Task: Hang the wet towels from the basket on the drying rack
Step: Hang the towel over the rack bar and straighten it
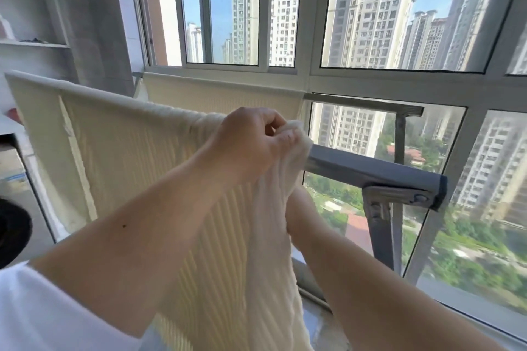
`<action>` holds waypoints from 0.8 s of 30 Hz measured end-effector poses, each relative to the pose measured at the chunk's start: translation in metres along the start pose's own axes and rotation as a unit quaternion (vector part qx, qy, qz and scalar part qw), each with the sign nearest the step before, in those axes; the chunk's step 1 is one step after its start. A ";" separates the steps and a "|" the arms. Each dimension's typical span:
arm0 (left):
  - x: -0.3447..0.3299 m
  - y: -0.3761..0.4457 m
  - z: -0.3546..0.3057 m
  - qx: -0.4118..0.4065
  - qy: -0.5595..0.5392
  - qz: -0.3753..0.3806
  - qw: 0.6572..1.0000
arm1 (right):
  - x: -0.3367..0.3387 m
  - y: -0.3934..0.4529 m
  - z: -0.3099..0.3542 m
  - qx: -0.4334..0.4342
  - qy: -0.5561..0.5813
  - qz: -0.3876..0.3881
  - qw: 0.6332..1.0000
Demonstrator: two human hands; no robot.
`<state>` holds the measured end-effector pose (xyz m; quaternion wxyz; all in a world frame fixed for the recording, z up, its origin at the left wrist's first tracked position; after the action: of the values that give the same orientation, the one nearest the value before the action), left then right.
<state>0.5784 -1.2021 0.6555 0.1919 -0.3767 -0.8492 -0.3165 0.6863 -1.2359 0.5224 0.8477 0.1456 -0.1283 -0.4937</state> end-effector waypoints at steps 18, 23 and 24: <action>0.004 0.009 -0.002 0.041 0.022 -0.064 0.997 | 0.022 -0.082 0.133 0.192 -0.312 0.232 0.901; 0.011 -0.006 -0.018 0.025 -0.057 -0.020 0.998 | 0.047 -0.080 0.207 0.297 -0.205 0.195 0.912; 0.012 -0.007 -0.022 0.015 -0.033 -0.036 0.999 | 0.056 -0.073 0.220 0.311 -0.179 0.192 0.913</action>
<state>0.5668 -1.2144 0.6751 0.1583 -0.3527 -0.8729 -0.2977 0.5754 -1.3461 0.7022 0.8008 0.2837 -0.4505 -0.2744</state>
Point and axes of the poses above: each hand's wrist, its own y-axis towards the middle knuckle, its own x-axis out of the back of the hand, z = x × y, the point moved 5 cm from there along y, towards the middle knuckle, and after that the axes turned 15 degrees about x, right-handed, at the moved point
